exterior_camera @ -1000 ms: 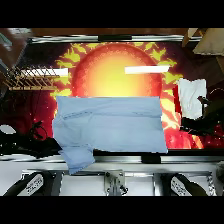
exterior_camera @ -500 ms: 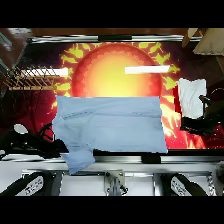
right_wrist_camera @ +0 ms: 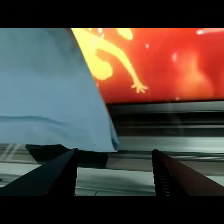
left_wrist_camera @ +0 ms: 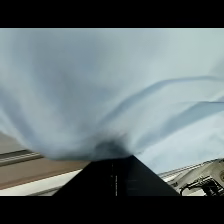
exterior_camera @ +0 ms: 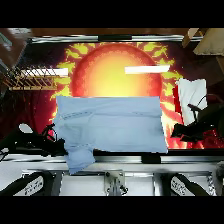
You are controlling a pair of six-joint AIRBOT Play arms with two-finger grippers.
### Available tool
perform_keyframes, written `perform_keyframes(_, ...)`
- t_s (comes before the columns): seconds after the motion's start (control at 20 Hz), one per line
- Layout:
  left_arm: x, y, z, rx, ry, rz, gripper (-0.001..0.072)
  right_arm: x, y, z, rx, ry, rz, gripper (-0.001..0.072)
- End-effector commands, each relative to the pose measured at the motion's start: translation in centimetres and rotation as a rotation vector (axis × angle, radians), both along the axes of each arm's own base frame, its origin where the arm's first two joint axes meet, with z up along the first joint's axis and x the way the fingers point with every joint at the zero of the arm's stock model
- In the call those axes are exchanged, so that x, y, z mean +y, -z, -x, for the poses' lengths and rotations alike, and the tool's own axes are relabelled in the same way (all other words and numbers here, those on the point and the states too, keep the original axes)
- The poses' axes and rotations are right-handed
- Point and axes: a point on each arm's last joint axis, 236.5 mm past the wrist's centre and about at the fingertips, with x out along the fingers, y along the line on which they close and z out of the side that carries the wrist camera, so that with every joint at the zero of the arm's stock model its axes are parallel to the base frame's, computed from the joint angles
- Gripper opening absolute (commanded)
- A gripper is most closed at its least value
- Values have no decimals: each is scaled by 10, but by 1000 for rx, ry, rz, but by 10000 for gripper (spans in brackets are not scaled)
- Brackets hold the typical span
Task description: Fold the shirts.
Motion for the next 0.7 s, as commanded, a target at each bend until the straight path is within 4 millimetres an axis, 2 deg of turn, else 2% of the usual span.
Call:
perform_keyframes(0.0, -2, -4, -1, -9, -2, 8, 32, 27, 26, 33, 126, -3, -117, 582)
perform_keyframes(0.15, -1, -9, -6, -65, 9, 1, 31, 38, 40, 43, 148, 24, -148, 582)
perform_keyframes(0.55, 0, -17, -13, -118, 9, -9, 31, 52, 59, 37, 104, 134, -164, 579)
perform_keyframes(0.6, 1, -18, -15, -126, 8, -10, 31, 54, 59, 37, 102, 131, -170, 536)
perform_keyframes(0.65, 1, -20, -18, -136, 9, -12, 31, 57, 59, 36, 99, 114, -170, 306)
